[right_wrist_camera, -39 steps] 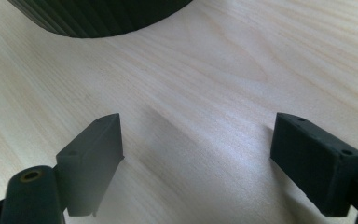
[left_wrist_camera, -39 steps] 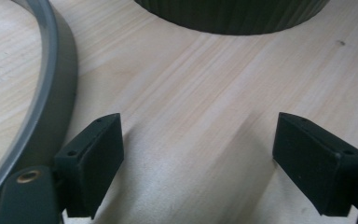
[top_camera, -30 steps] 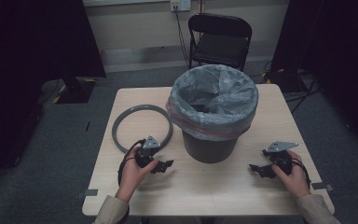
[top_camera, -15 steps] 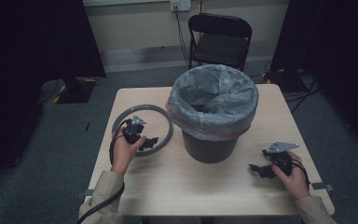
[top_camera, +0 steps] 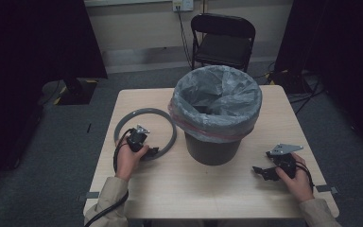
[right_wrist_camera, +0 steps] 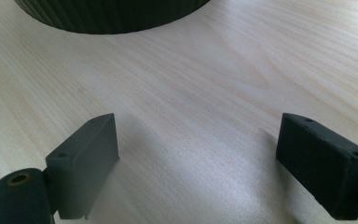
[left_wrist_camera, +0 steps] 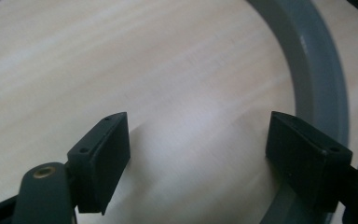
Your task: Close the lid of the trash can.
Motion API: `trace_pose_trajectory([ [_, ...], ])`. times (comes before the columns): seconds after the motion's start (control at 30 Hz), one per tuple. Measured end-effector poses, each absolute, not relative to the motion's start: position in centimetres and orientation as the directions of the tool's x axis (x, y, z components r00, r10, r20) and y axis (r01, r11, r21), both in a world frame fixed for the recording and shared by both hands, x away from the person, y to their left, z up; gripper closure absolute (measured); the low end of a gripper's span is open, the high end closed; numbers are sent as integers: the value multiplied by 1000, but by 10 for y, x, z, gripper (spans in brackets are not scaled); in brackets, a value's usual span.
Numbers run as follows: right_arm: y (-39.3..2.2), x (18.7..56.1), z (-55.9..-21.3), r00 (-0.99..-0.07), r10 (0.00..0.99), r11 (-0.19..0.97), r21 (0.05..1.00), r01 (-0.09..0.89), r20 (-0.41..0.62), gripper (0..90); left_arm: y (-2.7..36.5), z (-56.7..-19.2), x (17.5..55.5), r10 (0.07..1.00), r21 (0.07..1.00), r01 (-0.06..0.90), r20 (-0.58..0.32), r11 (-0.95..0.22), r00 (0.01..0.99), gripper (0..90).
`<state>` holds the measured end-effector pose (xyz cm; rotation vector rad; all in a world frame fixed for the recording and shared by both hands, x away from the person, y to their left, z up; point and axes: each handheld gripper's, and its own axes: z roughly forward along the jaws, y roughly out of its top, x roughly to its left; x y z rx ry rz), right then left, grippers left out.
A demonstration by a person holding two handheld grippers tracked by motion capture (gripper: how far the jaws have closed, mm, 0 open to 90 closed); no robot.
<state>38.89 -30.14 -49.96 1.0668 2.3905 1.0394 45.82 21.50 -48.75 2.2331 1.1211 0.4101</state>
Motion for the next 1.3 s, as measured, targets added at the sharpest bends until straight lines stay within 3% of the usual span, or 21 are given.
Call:
trace_pose_trajectory([
  [0.27, -301, 389, -500, -668, 744, 455, 731, 509, 1, 116, 218, -480, 419, 760, 619, 608, -29, -496, 650, 200],
  [0.5, -301, 389, -500, -668, 744, 455, 731, 508, 1, 116, 254, -462, 435, 831, 647, 639, -15, -416, 556, 165],
  [0.83, -301, 389, -500, -668, 744, 455, 731, 508, 1, 116, 286, -465, 450, 905, 635, 694, 17, -338, 425, 172],
  [1.0, -301, 389, -500, -668, 744, 455, 731, 508, 1, 116, 291, -473, 458, 918, 634, 714, -16, -298, 397, 251],
  [1.1, -301, 389, -500, -668, 744, 455, 731, 508, 1, 116, 289, -469, 459, 923, 659, 689, 19, -301, 385, 272],
  [1.3, -301, 389, -500, -668, 744, 455, 731, 508, 2, 116, 291, -456, 461, 924, 659, 678, 74, -327, 375, 235],
])
